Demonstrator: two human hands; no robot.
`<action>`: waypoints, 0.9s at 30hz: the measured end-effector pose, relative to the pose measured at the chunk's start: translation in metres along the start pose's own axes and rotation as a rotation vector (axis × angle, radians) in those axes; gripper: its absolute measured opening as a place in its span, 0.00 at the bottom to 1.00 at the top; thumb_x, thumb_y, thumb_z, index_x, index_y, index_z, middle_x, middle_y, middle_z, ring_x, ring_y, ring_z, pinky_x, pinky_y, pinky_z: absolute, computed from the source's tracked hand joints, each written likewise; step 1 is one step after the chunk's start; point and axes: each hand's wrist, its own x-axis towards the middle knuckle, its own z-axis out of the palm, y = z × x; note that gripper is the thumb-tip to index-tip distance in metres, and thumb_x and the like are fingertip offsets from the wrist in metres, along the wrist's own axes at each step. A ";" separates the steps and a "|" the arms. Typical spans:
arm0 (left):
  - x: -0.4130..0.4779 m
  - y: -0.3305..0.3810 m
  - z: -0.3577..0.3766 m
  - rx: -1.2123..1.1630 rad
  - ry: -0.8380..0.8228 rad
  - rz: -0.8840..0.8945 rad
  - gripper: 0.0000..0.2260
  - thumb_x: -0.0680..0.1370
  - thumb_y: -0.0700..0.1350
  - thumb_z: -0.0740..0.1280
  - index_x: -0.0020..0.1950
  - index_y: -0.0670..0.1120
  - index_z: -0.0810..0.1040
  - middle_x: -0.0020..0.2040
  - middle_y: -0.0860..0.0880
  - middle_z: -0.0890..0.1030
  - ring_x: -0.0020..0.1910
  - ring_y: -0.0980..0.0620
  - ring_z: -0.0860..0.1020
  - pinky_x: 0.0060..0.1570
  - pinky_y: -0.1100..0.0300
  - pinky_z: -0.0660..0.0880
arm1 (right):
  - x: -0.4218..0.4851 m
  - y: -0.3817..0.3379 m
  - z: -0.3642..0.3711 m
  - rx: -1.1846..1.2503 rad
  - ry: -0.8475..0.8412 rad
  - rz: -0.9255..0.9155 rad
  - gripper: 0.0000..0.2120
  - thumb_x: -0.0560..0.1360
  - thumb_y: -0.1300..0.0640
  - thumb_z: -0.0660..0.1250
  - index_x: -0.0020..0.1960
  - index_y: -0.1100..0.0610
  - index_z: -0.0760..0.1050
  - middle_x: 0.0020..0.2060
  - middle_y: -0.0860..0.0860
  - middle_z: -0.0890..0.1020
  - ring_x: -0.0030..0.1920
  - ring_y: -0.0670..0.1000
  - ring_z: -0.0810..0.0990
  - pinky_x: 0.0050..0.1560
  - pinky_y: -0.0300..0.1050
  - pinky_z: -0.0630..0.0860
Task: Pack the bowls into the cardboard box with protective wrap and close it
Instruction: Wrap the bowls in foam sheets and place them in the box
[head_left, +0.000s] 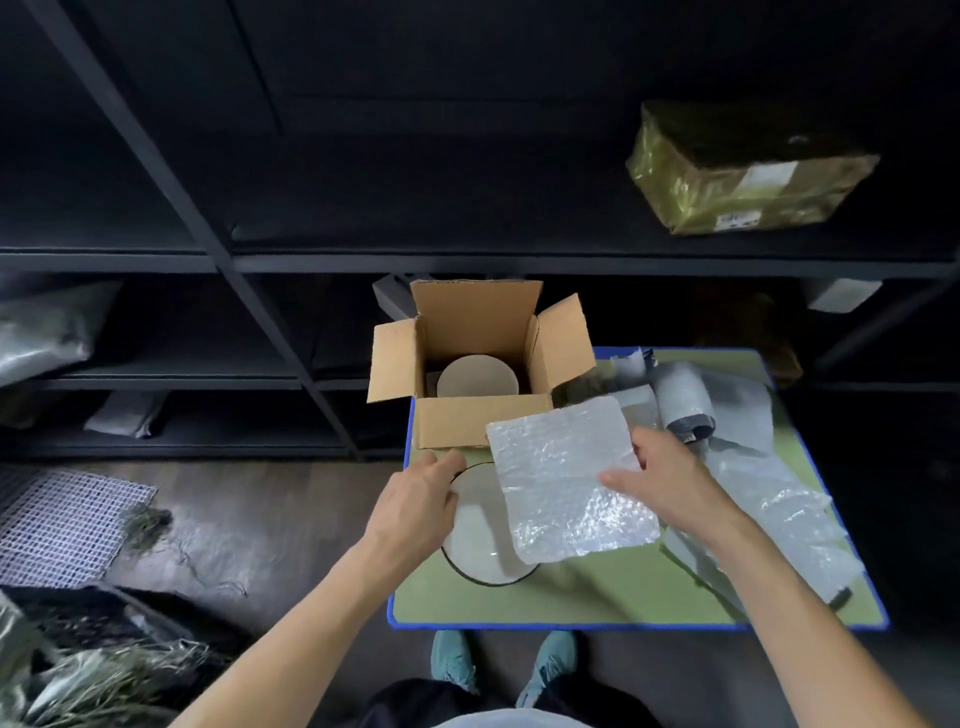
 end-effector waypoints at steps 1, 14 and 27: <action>-0.001 0.000 -0.002 -0.002 0.004 0.018 0.13 0.77 0.39 0.61 0.60 0.50 0.73 0.45 0.48 0.74 0.41 0.42 0.76 0.43 0.50 0.75 | -0.003 -0.001 0.001 -0.006 0.022 0.015 0.05 0.75 0.56 0.71 0.50 0.50 0.78 0.44 0.48 0.84 0.44 0.50 0.84 0.46 0.48 0.80; -0.022 0.012 -0.068 -0.407 -0.025 -0.128 0.06 0.79 0.43 0.62 0.52 0.54 0.73 0.46 0.54 0.81 0.28 0.52 0.82 0.37 0.52 0.82 | -0.014 0.004 -0.008 0.064 0.329 0.116 0.09 0.76 0.57 0.66 0.48 0.64 0.74 0.38 0.56 0.71 0.37 0.56 0.71 0.35 0.46 0.66; -0.016 0.041 -0.100 -0.641 0.001 -0.115 0.09 0.80 0.42 0.63 0.55 0.54 0.77 0.48 0.51 0.82 0.27 0.47 0.82 0.35 0.60 0.77 | -0.021 -0.029 0.026 0.378 -0.022 -0.013 0.09 0.72 0.57 0.66 0.51 0.54 0.80 0.48 0.57 0.84 0.53 0.63 0.82 0.54 0.59 0.78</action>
